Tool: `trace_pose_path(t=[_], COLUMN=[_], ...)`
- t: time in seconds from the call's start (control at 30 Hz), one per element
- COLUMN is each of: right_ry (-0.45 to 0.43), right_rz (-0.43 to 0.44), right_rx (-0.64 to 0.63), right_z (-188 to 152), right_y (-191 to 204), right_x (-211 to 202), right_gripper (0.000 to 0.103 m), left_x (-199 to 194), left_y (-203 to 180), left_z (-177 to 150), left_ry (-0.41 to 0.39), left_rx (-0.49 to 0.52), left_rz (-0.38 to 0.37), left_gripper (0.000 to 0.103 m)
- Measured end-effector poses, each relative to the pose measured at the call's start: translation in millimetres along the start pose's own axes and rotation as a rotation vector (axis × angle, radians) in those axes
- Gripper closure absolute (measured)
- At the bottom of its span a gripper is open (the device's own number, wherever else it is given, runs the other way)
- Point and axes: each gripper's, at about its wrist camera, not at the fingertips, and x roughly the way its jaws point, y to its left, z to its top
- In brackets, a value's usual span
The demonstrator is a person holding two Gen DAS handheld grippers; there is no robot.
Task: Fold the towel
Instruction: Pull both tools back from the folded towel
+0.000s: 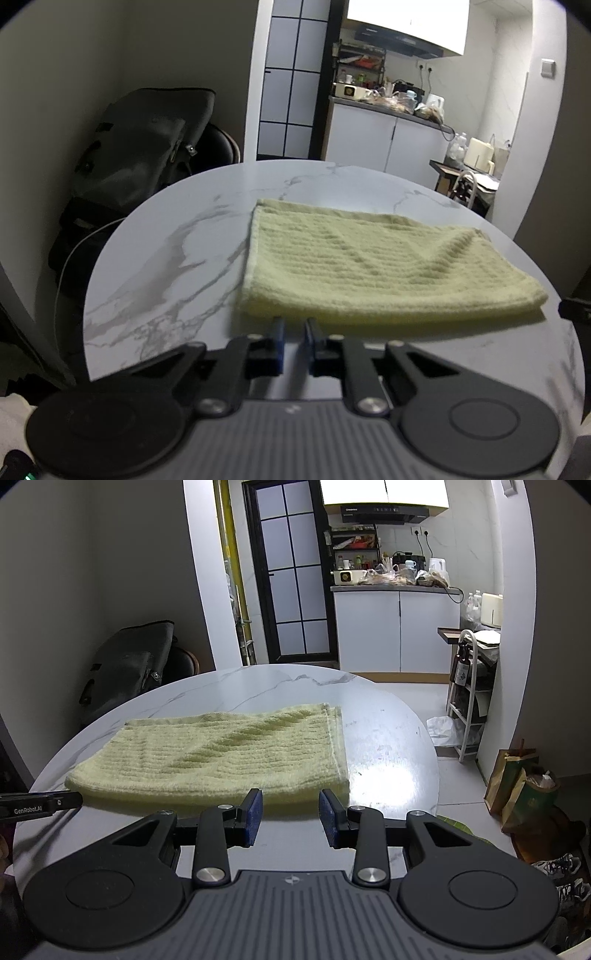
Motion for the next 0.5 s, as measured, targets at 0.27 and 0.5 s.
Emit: trace_pose_path(t=[0.27,0.5], right_ry=[-0.002,0.010], right_rz=[0.011,-0.010], right_rx=[-0.009,-0.010], right_z=[-11.4,-16.5], right_y=[4.2,2.0], right_x=[-13.4,-17.5], right_gripper=[0.065,0.065], left_x=[-6.0,-2.8], left_y=[-5.8,-4.6], left_z=[0.8,13.9], left_ry=[-0.046,-0.060], left_rx=[0.051,0.058], left_rz=[0.127,0.103], left_gripper=[0.077,0.069])
